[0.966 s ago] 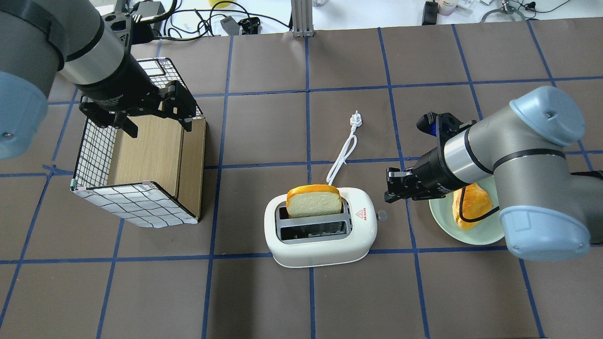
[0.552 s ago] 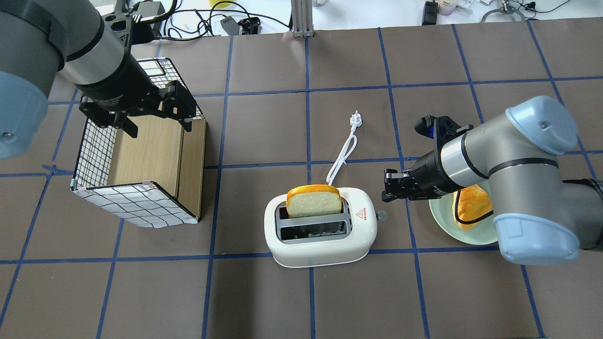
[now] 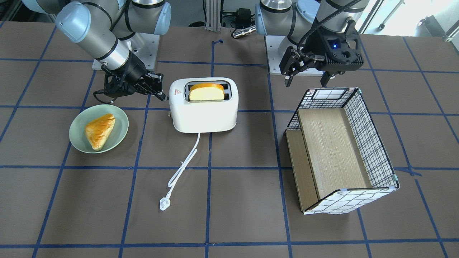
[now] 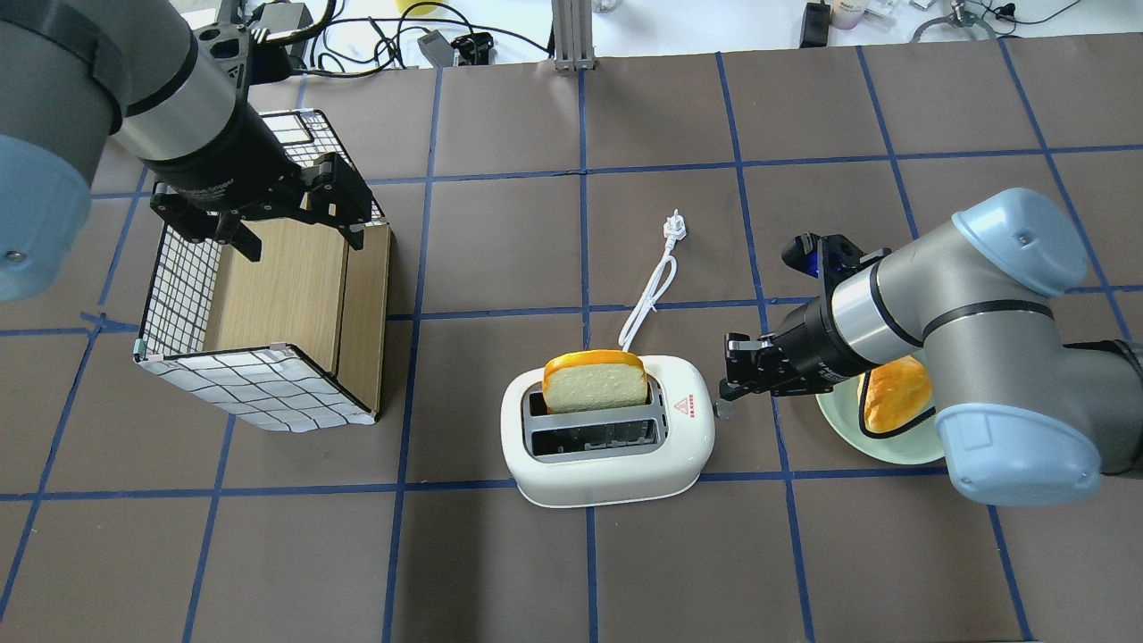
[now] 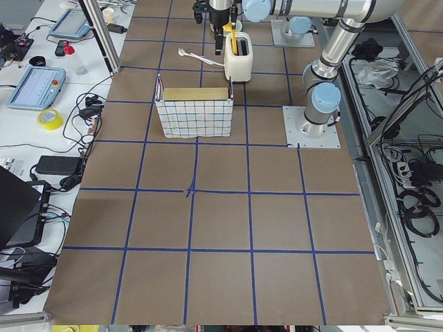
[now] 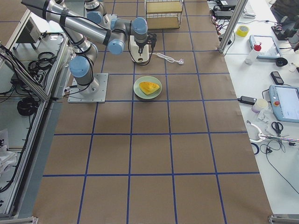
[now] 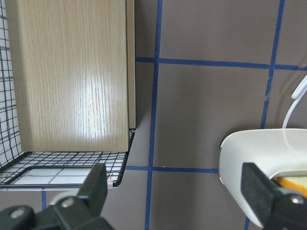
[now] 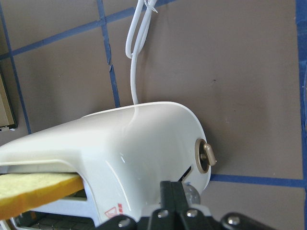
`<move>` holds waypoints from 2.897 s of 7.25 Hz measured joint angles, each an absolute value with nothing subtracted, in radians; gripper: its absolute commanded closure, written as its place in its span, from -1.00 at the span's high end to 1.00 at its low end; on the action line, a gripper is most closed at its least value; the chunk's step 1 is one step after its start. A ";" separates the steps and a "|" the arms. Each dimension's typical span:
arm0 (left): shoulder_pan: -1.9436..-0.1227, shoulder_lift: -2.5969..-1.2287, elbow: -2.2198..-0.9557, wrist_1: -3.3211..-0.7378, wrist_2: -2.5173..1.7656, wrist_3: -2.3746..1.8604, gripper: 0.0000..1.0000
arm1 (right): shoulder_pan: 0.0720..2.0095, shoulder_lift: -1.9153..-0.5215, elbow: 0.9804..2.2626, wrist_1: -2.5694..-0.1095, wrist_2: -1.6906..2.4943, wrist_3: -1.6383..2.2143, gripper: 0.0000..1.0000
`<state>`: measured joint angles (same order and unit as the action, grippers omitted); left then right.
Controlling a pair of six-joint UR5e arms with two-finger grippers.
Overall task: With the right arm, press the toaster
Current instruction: 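Move the right gripper toward the toaster's lever, then push the toaster lever down with the right gripper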
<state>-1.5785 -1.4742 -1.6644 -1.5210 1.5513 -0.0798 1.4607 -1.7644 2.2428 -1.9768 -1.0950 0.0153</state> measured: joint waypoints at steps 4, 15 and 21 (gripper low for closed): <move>-1.578 -1.474 -1.664 -1.521 1.552 -0.080 1.00 | 1.461 -1.763 2.238 -1.935 -1.114 0.015 -1.00; -1.578 -1.474 -1.664 -1.522 1.551 -0.080 1.00 | 1.466 -1.666 2.238 -1.946 -1.130 0.004 -1.00; -1.578 -1.474 -1.664 -1.521 1.552 -0.080 1.00 | 1.466 -1.628 2.238 -1.949 -1.132 0.008 -1.00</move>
